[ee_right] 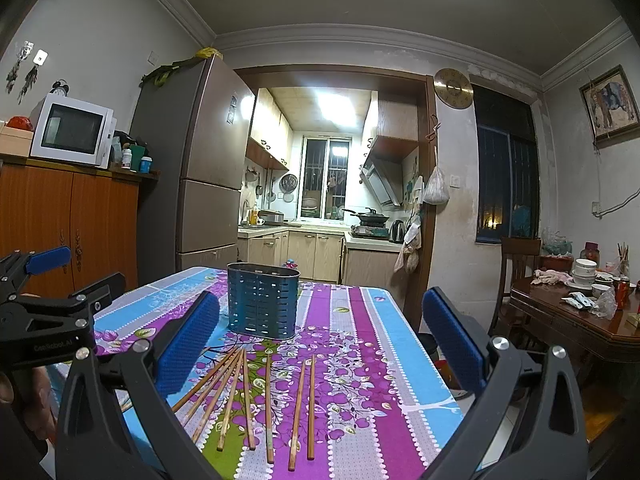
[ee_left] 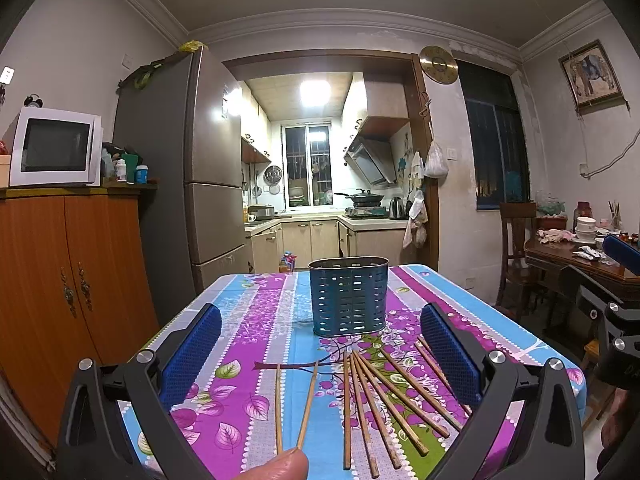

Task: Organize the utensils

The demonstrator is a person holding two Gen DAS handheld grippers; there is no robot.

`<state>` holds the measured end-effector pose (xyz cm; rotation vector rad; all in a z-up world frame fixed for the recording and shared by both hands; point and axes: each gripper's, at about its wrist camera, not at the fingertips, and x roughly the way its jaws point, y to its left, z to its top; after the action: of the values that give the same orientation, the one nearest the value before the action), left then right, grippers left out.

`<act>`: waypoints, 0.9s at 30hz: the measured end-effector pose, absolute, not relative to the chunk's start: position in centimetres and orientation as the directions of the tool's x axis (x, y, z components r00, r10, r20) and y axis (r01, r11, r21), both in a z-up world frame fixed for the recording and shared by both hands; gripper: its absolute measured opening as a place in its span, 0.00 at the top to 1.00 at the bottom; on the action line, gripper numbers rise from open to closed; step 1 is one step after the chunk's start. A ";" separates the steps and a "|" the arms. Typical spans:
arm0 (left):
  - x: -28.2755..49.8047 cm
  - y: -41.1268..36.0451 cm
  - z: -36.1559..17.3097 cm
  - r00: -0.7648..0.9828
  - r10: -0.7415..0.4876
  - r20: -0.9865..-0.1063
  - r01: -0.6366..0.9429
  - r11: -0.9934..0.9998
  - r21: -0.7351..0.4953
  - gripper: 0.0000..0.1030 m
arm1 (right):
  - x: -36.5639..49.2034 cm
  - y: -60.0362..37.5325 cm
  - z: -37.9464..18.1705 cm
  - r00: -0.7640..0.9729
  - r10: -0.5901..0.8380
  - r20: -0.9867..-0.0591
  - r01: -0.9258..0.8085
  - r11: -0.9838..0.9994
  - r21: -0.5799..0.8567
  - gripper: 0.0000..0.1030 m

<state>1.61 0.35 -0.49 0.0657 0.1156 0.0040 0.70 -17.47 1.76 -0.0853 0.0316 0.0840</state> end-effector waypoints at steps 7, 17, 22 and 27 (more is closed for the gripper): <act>1.6 0.3 -0.6 0.993 0.009 -0.117 -0.002 0.998 0.065 0.03 | 0.7 -17.5 1.8 0.996 0.083 -0.037 -0.086 0.993 -0.083 0.05; 1.7 0.2 -0.5 0.993 0.009 -0.120 -0.001 0.998 0.064 0.03 | 0.8 -17.4 1.8 0.996 0.083 -0.037 -0.085 0.993 -0.084 0.05; 1.7 0.2 -0.5 0.993 0.009 -0.120 -0.001 0.998 0.065 0.03 | 0.8 -17.4 1.8 0.996 0.083 -0.037 -0.085 0.993 -0.085 0.05; 1.8 0.2 -0.6 0.993 0.010 -0.119 -0.001 0.998 0.068 0.03 | 0.7 -17.4 1.9 0.996 0.083 -0.037 -0.086 0.993 -0.085 0.05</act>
<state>1.81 0.20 -0.57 0.0681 0.1199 0.0055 0.74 -17.43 1.86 -0.0865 0.0330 0.0843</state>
